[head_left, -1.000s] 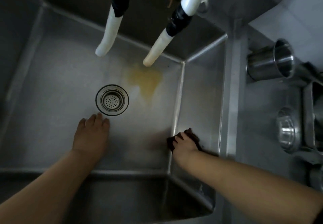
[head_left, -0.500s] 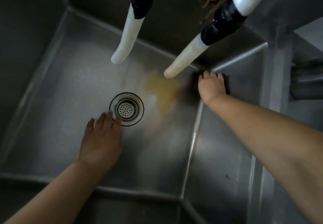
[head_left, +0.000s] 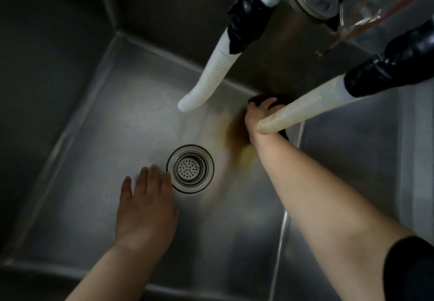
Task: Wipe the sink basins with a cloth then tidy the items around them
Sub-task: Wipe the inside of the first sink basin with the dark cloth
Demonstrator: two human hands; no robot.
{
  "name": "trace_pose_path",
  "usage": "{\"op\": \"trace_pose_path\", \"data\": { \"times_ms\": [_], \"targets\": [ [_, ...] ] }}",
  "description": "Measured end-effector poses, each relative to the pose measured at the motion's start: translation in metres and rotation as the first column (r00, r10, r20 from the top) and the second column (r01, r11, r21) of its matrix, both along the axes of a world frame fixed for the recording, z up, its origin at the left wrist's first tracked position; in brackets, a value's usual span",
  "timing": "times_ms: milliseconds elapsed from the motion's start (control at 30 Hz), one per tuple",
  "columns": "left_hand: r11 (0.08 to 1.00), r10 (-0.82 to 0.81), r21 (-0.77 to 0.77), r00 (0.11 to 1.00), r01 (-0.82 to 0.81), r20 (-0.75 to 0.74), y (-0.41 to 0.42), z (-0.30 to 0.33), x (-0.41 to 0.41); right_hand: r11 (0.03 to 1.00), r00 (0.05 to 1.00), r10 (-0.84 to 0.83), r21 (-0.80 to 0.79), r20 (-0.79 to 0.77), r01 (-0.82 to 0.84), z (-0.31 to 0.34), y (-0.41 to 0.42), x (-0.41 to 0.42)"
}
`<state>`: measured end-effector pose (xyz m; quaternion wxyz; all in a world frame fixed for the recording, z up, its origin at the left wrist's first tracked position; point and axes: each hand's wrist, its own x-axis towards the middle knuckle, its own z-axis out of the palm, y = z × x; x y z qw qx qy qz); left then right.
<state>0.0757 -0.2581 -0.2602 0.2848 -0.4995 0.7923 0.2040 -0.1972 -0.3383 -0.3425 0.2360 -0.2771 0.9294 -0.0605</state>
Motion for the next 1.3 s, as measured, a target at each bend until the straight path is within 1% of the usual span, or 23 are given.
{"op": "trace_pose_path", "data": {
  "times_ms": [100, 167, 233, 267, 300, 333, 400, 433, 467, 567, 600, 667, 733, 767, 800, 867, 900, 933, 1000, 1067, 1167, 1233, 1300],
  "targets": [
    [1.000, 0.014, 0.023, 1.000, -0.014, 0.003, -0.001, 0.000, 0.001, 0.998, 0.998, 0.015, 0.062, 0.063, -0.018, 0.002, -0.028, 0.031],
    [0.999, 0.024, 0.025, 1.000, -0.025, 0.003, -0.002, 0.000, 0.002, 0.996, 0.998, 0.060, 0.068, -0.011, -0.059, 0.000, -0.041, 0.056],
    [0.999, 0.033, 0.028, 0.999, -0.033, 0.002, -0.003, 0.001, 0.004, 0.980, 0.977, 0.201, 0.011, -0.069, -0.201, -0.010, -0.045, 0.075],
    [0.999, 0.038, 0.029, 0.999, -0.038, 0.001, -0.003, 0.001, 0.004, 0.951, 0.947, 0.309, 0.004, -0.092, -0.310, -0.012, -0.044, 0.084],
    [0.999, 0.043, 0.024, 0.999, -0.042, -0.002, -0.004, 0.001, 0.003, 0.899, 0.889, 0.435, 0.007, -0.146, -0.438, -0.014, -0.043, 0.090],
    [0.999, 0.044, 0.017, 0.999, -0.043, -0.004, -0.004, 0.001, 0.003, 0.819, 0.799, 0.563, 0.015, -0.210, -0.573, -0.013, -0.045, 0.098],
    [0.999, 0.039, 0.011, 0.999, -0.039, -0.002, -0.005, 0.001, 0.002, 0.617, 0.585, 0.770, 0.065, -0.256, -0.784, -0.013, -0.064, 0.105],
    [0.999, 0.036, 0.015, 0.999, -0.036, -0.001, -0.004, 0.000, 0.002, 0.530, 0.494, 0.833, 0.101, -0.249, -0.842, -0.014, -0.076, 0.105],
    [0.999, 0.035, 0.018, 0.999, -0.035, -0.003, -0.004, -0.001, 0.003, 0.467, 0.431, 0.874, 0.139, -0.226, -0.873, -0.014, -0.088, 0.103],
    [0.998, 0.057, -0.007, 0.998, -0.058, -0.021, -0.006, -0.002, 0.005, 0.346, 0.302, 0.922, 0.169, -0.242, -0.923, -0.014, -0.102, 0.081],
    [0.998, 0.056, -0.004, 0.998, -0.056, -0.018, -0.006, -0.002, 0.006, 0.329, 0.285, 0.924, 0.150, -0.253, -0.932, -0.011, -0.098, 0.072],
    [0.999, 0.044, 0.013, 0.999, -0.044, -0.004, -0.005, -0.002, 0.007, 0.334, 0.303, 0.917, 0.085, -0.258, -0.939, -0.007, -0.078, 0.052],
    [0.999, 0.049, 0.014, 0.999, -0.049, -0.007, -0.006, -0.002, 0.007, 0.396, 0.389, 0.884, -0.028, -0.259, -0.918, 0.000, -0.054, 0.035],
    [0.998, 0.055, 0.015, 0.998, -0.055, -0.015, -0.006, -0.004, 0.008, 0.438, 0.436, 0.862, -0.050, -0.259, -0.897, 0.006, -0.045, 0.026],
    [0.998, 0.065, 0.019, 0.998, -0.064, -0.024, -0.006, -0.004, 0.008, 0.474, 0.462, 0.854, -0.008, -0.240, -0.880, 0.008, -0.035, 0.015],
    [0.997, 0.071, 0.014, 0.997, -0.070, -0.040, -0.006, -0.005, 0.007, 0.524, 0.496, 0.848, 0.154, -0.188, -0.837, 0.010, -0.012, -0.008],
    [0.998, 0.066, 0.009, 0.997, -0.066, -0.047, -0.006, -0.005, 0.007, 0.566, 0.541, 0.824, 0.200, -0.167, -0.800, 0.009, 0.001, -0.020],
    [0.998, 0.059, 0.008, 0.997, -0.059, -0.052, -0.006, -0.005, 0.006, 0.628, 0.607, 0.778, 0.219, -0.160, -0.747, 0.008, 0.016, -0.029],
    [0.999, 0.052, 0.015, 0.997, -0.051, -0.063, -0.005, -0.004, 0.005, 0.780, 0.764, 0.624, 0.180, -0.163, -0.599, 0.004, 0.040, -0.038],
    [0.999, 0.039, 0.009, 0.997, -0.038, -0.074, -0.003, -0.004, 0.003, 0.877, 0.859, 0.479, 0.143, -0.180, -0.459, 0.001, 0.046, -0.030],
    [1.000, 0.014, 0.004, 0.997, -0.014, -0.075, -0.001, -0.005, 0.001, 0.910, 0.905, 0.396, 0.201, -0.155, -0.364, 0.000, 0.027, 0.004],
    [1.000, 0.003, 0.002, 0.998, -0.003, -0.058, 0.000, -0.005, 0.001, 0.889, 0.879, 0.453, 0.146, -0.145, -0.434, -0.003, 0.015, 0.035],
    [1.000, -0.001, 0.002, 0.999, 0.001, -0.051, 0.001, -0.007, 0.001, 0.808, 0.800, 0.589, 0.087, -0.114, -0.583, -0.006, 0.011, 0.069]
  ]
}}
